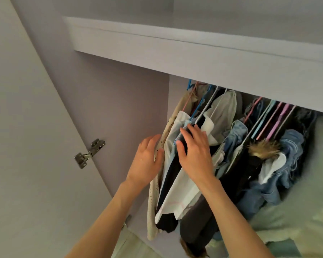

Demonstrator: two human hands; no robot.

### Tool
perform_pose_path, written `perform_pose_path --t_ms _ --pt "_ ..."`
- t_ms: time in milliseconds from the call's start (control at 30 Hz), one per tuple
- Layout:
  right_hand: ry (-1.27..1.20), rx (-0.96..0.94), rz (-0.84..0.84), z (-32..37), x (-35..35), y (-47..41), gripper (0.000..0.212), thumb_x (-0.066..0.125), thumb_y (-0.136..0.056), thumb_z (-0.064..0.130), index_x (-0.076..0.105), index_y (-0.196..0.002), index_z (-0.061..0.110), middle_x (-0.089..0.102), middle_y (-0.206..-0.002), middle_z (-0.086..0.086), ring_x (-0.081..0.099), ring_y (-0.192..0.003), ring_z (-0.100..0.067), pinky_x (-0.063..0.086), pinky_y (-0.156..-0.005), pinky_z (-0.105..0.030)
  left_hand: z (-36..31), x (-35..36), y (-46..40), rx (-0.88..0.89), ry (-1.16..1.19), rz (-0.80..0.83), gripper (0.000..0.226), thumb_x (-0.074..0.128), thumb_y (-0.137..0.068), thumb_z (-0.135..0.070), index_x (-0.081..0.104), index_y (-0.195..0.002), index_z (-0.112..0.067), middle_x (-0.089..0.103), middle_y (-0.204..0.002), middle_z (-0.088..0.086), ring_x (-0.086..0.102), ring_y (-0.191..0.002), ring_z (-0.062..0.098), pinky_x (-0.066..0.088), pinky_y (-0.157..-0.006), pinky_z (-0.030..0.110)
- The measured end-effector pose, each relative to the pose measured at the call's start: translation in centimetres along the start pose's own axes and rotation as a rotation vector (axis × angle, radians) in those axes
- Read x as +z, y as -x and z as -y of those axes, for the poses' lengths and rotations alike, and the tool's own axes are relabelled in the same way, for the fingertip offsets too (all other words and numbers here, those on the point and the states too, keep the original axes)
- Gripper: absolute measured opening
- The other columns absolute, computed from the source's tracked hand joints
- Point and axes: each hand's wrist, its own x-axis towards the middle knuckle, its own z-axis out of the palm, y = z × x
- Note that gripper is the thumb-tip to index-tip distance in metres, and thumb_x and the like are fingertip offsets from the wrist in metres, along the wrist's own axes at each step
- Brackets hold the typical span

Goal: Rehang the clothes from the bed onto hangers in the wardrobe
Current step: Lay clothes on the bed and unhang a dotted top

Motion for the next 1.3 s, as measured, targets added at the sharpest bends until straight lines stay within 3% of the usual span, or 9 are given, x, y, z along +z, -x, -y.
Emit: perform_pose_path --t_ms 133,233,467,567,667,967,1100,1200,1300 --pt "0.018 0.001 -0.043 -0.5 0.9 -0.7 0.043 0.036 -0.090 0.033 0.063 -0.114 0.009 0.052 -0.135 -0.012 0.041 -0.131 -0.031 0.022 -0.109 -0.050 0.8 1.0 -1.8 0.027 0.058 0.035 0.037 0.044 -0.092 -0.011 0.049 -0.128 -0.004 0.056 -0.114 0.013 0.055 -0.104 0.027 0.030 -0.088 0.011" --pt "0.050 -0.011 -0.045 -0.7 1.0 -1.6 0.040 0.037 -0.091 0.032 0.064 -0.112 0.012 0.051 -0.136 -0.010 0.039 -0.132 -0.032 0.023 -0.109 -0.053 1.1 1.2 -3.0 0.036 0.072 0.027 0.034 0.047 -0.092 -0.003 0.052 -0.126 -0.003 0.057 -0.109 0.013 0.057 -0.096 0.027 0.033 -0.079 0.012" --pt "0.122 0.043 -0.074 -1.8 1.1 -0.6 0.037 0.039 -0.092 0.034 0.066 -0.105 0.013 0.050 -0.138 -0.010 0.036 -0.135 -0.027 0.022 -0.112 -0.049 1.5 1.3 -6.8 0.049 0.091 0.010 0.027 0.046 -0.096 -0.012 0.055 -0.120 -0.005 0.057 -0.106 0.011 0.050 -0.082 0.013 0.031 -0.071 0.008" --pt "0.149 0.073 -0.078 -2.0 1.0 -0.5 0.038 0.039 -0.092 0.037 0.066 -0.104 0.013 0.049 -0.138 -0.009 0.036 -0.135 -0.025 0.023 -0.112 -0.049 0.9 1.5 -8.6 0.009 0.109 -0.006 0.024 0.047 -0.097 -0.020 0.058 -0.110 -0.003 0.061 -0.082 0.006 0.049 -0.062 0.012 0.033 -0.058 0.013" --pt "0.149 0.083 -0.076 -1.9 1.2 -0.4 0.038 0.038 -0.093 0.035 0.065 -0.108 0.013 0.047 -0.140 -0.008 0.034 -0.136 -0.024 0.021 -0.112 -0.046 0.9 1.5 -9.4 -0.043 0.144 -0.026 0.025 0.046 -0.097 -0.023 0.058 -0.102 -0.002 0.048 -0.056 -0.007 0.042 -0.046 0.006 0.035 -0.048 0.012" --pt "0.085 0.098 -0.108 -1.3 1.6 -0.8 0.039 0.040 -0.091 0.035 0.068 -0.106 0.012 0.049 -0.138 -0.008 0.039 -0.132 -0.025 0.022 -0.111 -0.047 0.5 -1.5 -9.6 -0.003 0.262 -0.200 0.020 0.048 -0.096 -0.019 0.061 -0.095 -0.004 0.046 -0.052 -0.006 0.043 -0.046 0.008 0.034 -0.044 0.015" --pt "0.093 0.082 -0.237 -0.2 1.7 -2.0 0.033 0.044 -0.089 0.025 0.072 -0.094 0.008 0.064 -0.119 -0.009 0.050 -0.122 -0.028 0.021 -0.113 -0.045 1.6 -2.6 -7.8 0.014 0.278 -0.196 0.017 0.048 -0.095 -0.020 0.061 -0.099 -0.009 0.050 -0.056 -0.005 0.046 -0.048 0.005 0.035 -0.044 0.013" --pt "-0.081 0.011 -0.277 2.6 1.8 -3.5 0.030 0.046 -0.091 0.018 0.070 -0.099 0.002 0.070 -0.102 -0.010 0.063 -0.102 -0.024 0.042 -0.099 -0.028 3.2 -2.3 -5.6 -0.012 0.257 -0.178 0.019 0.049 -0.095 -0.021 0.062 -0.102 -0.010 0.049 -0.055 -0.009 0.047 -0.049 0.005 0.034 -0.045 0.010" --pt "-0.244 0.120 -0.105 5.7 2.0 -5.4 0.029 0.048 -0.094 0.022 0.065 -0.107 0.002 0.069 -0.095 -0.010 0.067 -0.086 -0.021 0.054 -0.076 -0.029 4.3 -2.2 -3.4 -0.045 0.246 -0.153 0.019 0.049 -0.095 -0.020 0.062 -0.105 -0.010 0.045 -0.052 -0.013 0.046 -0.047 0.003 0.033 -0.046 0.008"
